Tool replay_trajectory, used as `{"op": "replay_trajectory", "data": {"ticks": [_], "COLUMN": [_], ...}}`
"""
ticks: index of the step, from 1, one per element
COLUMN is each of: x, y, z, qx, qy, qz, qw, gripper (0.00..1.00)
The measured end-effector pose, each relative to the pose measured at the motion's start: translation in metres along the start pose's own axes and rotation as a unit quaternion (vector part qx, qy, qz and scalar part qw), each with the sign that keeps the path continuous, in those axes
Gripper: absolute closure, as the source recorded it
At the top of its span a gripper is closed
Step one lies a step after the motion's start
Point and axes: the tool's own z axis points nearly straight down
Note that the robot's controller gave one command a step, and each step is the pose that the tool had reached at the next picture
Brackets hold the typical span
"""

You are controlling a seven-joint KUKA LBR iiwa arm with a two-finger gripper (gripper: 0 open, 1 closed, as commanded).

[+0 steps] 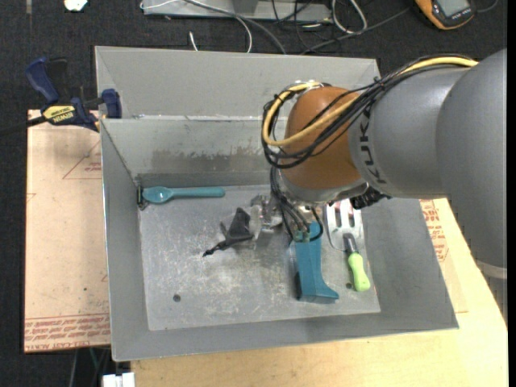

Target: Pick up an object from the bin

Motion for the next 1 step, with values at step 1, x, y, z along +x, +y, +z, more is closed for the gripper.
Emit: {"op": "replay_trajectory", "data": {"ticks": [1], "x": [-0.0024], "y": [0.0009], "z": [-0.0357], "qx": [-0.001], "qy": [-0.0027], "qz": [0.0], "qw": [1.0], "gripper": [1.0]}}
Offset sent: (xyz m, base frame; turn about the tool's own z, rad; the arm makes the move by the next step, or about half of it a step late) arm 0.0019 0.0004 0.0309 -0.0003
